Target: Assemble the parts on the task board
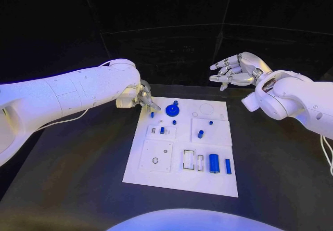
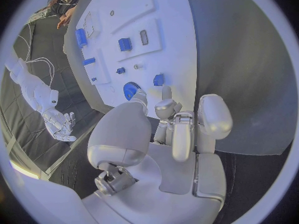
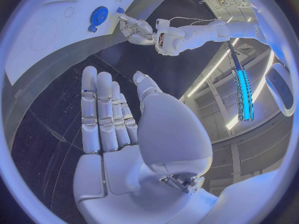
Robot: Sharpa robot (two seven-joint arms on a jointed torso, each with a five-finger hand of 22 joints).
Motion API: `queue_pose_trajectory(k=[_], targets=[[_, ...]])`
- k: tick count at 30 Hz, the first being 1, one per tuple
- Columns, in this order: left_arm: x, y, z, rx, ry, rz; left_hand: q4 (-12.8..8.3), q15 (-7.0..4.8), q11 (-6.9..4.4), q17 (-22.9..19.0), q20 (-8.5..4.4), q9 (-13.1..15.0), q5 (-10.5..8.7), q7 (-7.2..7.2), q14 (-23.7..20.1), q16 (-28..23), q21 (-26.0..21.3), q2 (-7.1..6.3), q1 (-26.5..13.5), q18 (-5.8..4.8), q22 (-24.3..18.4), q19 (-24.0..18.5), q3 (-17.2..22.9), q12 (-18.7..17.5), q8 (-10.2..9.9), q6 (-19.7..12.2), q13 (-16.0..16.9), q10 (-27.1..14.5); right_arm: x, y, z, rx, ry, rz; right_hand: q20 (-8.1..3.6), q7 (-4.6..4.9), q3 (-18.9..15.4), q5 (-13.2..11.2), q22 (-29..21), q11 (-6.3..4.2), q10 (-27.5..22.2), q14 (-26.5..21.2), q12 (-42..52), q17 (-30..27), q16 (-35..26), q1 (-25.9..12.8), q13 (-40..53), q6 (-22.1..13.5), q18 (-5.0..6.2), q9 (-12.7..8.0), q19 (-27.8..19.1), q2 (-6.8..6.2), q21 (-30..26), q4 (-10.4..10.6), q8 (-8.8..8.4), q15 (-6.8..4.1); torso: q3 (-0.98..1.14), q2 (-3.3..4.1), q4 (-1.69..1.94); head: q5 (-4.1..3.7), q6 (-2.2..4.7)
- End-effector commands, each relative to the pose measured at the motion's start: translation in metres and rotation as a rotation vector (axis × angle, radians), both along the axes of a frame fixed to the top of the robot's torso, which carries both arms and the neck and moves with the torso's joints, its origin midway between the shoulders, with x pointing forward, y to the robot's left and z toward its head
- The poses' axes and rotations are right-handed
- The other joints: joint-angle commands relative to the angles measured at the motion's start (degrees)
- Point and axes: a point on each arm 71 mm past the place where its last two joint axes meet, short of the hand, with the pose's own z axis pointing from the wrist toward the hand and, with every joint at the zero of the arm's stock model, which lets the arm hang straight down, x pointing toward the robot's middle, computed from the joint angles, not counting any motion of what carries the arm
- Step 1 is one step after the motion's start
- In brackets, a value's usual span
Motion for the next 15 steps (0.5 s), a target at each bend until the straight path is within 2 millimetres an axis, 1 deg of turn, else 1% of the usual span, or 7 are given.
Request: queue_pose_trajectory(k=[1,15], targets=[[-0.0011,-0.0014,-0.0015,0.007,0.016,-0.021,-0.32,-0.55,-0.39,15.09,-0.14,0.06,-0.06,0.07,5.95,0.36,0.25,0.34,0.81,0.30,0.06,0.11,-0.14,0.31,0.26,0.28,0.05,-0.14,0.0000,0.0009,0.0017,-0.001,-0.006,0.008,0.15,-0.02,-0.24,0.22,-0.08,-0.02,-0.27,-0.29,0.35,-0.09,-0.09,0.40,-0.06,-0.51,0.25,-0.02,-0.05,0.23,-0.21,-0.12,0.29,-0.12,-0.01,0.00,0.00,-0.03,-0.01],[-0.0040,-0.0036,-0.0062,0.007,0.024,-0.033,-0.54,-0.57,-0.45,15.09,-0.17,0.10,-0.05,0.00,5.95,0.36,0.41,0.86,1.71,0.24,0.35,0.21,0.10,0.41,0.53,0.40,0.24,0.01,0.0005,0.0013,0.0017,-0.001,-0.007,0.008,0.11,-0.05,-0.18,0.80,-0.10,-0.06,-0.34,-0.27,0.53,-0.16,-0.07,0.81,-0.30,-0.59,0.26,-0.01,0.07,0.38,-0.30,-0.25,0.46,-0.17,-0.01,-0.01,-0.02,0.00,0.06]])
